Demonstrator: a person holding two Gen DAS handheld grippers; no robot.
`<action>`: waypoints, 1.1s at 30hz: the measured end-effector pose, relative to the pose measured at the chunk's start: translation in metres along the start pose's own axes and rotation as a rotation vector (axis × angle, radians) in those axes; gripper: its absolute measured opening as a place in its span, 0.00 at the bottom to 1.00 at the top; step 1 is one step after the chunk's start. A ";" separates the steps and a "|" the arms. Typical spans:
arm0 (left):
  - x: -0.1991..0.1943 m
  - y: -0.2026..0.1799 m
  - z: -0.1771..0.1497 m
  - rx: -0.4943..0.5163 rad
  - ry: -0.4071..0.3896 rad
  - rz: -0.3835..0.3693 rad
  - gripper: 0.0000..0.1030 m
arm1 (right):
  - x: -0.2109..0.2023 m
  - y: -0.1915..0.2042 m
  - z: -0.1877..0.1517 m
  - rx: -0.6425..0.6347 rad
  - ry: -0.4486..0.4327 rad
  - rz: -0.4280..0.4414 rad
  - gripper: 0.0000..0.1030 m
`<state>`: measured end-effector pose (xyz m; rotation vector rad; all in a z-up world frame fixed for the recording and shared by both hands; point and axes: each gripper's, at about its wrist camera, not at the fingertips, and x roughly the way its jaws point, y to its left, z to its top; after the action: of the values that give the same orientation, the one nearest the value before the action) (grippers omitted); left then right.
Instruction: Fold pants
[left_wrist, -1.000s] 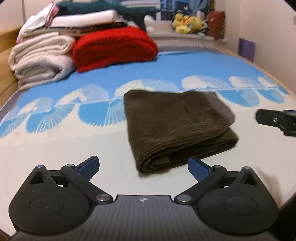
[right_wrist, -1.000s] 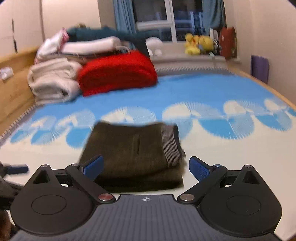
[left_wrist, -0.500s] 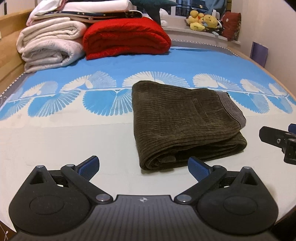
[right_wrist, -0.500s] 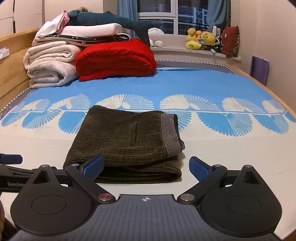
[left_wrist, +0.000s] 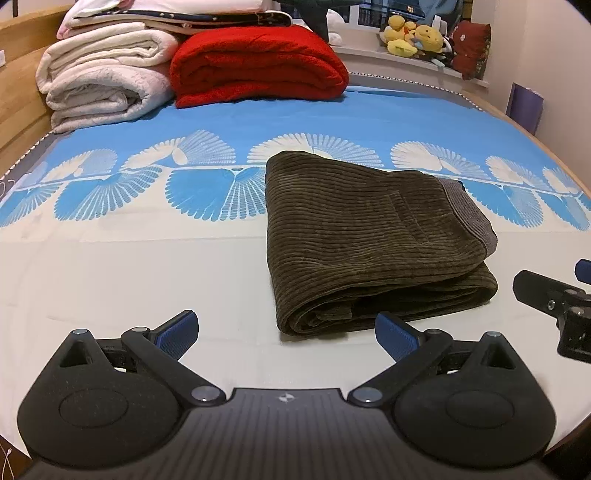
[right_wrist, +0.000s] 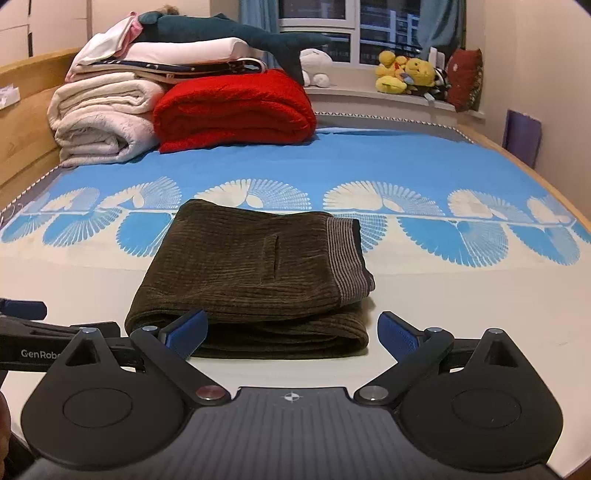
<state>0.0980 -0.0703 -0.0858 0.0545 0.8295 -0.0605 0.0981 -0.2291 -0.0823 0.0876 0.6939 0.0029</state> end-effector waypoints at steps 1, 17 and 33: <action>0.001 0.000 0.000 0.001 0.000 0.000 0.99 | 0.000 0.001 0.000 -0.005 -0.001 0.001 0.95; 0.002 -0.007 0.000 0.027 -0.004 -0.012 0.99 | -0.002 0.010 0.000 -0.042 -0.006 0.012 0.95; 0.003 -0.011 0.000 0.038 -0.006 -0.013 0.99 | -0.002 0.013 0.002 -0.056 -0.009 0.019 0.95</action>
<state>0.0991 -0.0815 -0.0885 0.0848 0.8228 -0.0892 0.0982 -0.2169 -0.0791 0.0406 0.6837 0.0402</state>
